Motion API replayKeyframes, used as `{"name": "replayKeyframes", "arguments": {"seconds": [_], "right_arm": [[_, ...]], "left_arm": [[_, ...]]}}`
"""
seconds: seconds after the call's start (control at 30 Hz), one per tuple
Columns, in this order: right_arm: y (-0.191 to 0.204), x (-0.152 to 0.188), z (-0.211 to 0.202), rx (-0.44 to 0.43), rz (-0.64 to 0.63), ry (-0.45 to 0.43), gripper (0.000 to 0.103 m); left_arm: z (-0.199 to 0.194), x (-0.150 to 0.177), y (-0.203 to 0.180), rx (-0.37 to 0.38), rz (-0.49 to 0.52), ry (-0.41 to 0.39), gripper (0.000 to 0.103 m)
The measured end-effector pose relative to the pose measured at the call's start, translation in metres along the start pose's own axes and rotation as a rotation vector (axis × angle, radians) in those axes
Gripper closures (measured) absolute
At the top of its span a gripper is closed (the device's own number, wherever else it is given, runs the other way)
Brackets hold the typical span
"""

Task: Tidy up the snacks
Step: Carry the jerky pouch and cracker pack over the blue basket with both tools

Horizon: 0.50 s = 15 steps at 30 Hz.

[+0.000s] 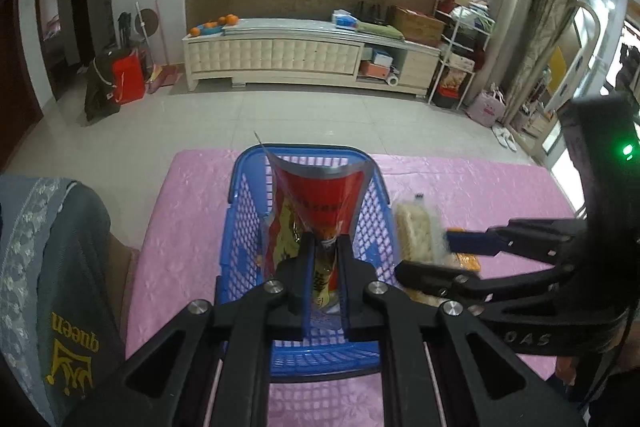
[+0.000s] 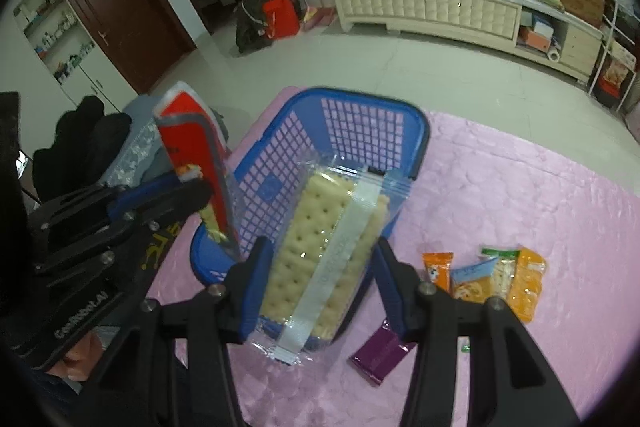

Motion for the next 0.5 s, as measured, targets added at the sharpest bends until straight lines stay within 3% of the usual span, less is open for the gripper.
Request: {"name": "replayKeyframes", "arguments": {"seconds": [0.13, 0.37, 0.47, 0.5], "right_arm": [[0.011, 0.005, 0.015, 0.015, -0.006, 0.040, 0.047], [0.014, 0.017, 0.021, 0.074, -0.005, 0.068, 0.046], [0.008, 0.022, 0.020, 0.088, 0.030, 0.085, 0.037], [0.009, 0.023, 0.019, 0.095, 0.023, 0.088, 0.027]], "left_arm": [[0.003, 0.007, 0.012, 0.036, -0.062, 0.012, 0.094], [0.003, 0.017, 0.013, 0.031, -0.048, 0.038, 0.094], [0.000, 0.019, 0.011, 0.038, -0.049, 0.034, 0.094], [0.000, 0.018, 0.011, 0.034, -0.048, 0.037, 0.094]]}}
Point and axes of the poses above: each gripper's, at about its wrist camera, not at the fingertips, and z roughly the way its jaws point, y to its left, x to its underside, the point moved 4 cm from there along z, roughly the way its jaws point, and after that the axes turned 13 degrees about -y, right-handed, at the moved point
